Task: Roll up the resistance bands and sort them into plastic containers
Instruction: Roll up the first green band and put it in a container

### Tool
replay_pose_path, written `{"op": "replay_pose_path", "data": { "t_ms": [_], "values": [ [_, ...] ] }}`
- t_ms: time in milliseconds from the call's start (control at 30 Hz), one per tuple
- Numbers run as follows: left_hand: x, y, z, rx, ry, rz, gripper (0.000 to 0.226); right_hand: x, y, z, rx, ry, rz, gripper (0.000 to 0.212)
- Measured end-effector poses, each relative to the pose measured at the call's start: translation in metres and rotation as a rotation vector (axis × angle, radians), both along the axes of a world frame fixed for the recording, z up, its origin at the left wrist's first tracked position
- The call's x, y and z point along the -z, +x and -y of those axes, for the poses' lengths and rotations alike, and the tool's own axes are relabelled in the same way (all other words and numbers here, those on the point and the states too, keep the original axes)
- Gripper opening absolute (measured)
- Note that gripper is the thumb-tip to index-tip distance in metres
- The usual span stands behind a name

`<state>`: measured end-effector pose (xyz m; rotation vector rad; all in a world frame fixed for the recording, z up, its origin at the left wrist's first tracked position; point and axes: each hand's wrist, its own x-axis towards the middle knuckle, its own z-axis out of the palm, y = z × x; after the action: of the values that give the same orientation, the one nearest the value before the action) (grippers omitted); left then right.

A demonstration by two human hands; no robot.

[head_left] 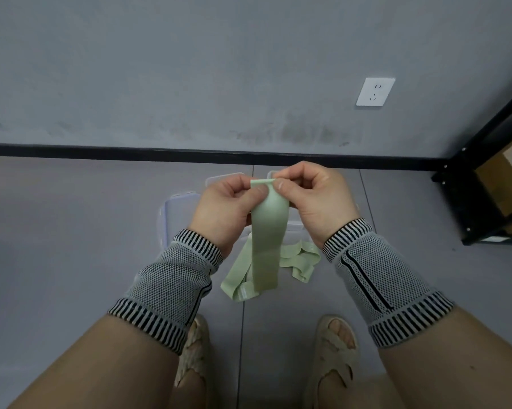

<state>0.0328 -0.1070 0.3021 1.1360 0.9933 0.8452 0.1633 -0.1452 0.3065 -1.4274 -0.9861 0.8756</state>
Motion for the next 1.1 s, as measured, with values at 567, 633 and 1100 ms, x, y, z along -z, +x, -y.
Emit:
{"op": "replay_pose_path", "data": {
  "t_ms": [567, 633, 1100],
  "values": [
    [-0.0042, -0.0028, -0.0092, 0.029, -0.082, -0.053, 0.011, -0.0021, -0.0045, 0.0002, -0.108, 0.038, 0.076, 0.023],
    [-0.0045, -0.0017, -0.009, 0.041, -0.098, -0.048, 0.006, -0.0021, -0.0048, 0.0005, -0.09, 0.049, 0.101, 0.023],
    [-0.0074, -0.0054, -0.0098, 0.019, -0.278, 0.04, 0.019, 0.0025, -0.0018, 0.001, -0.09, 0.114, 0.426, 0.02]
  ]
}}
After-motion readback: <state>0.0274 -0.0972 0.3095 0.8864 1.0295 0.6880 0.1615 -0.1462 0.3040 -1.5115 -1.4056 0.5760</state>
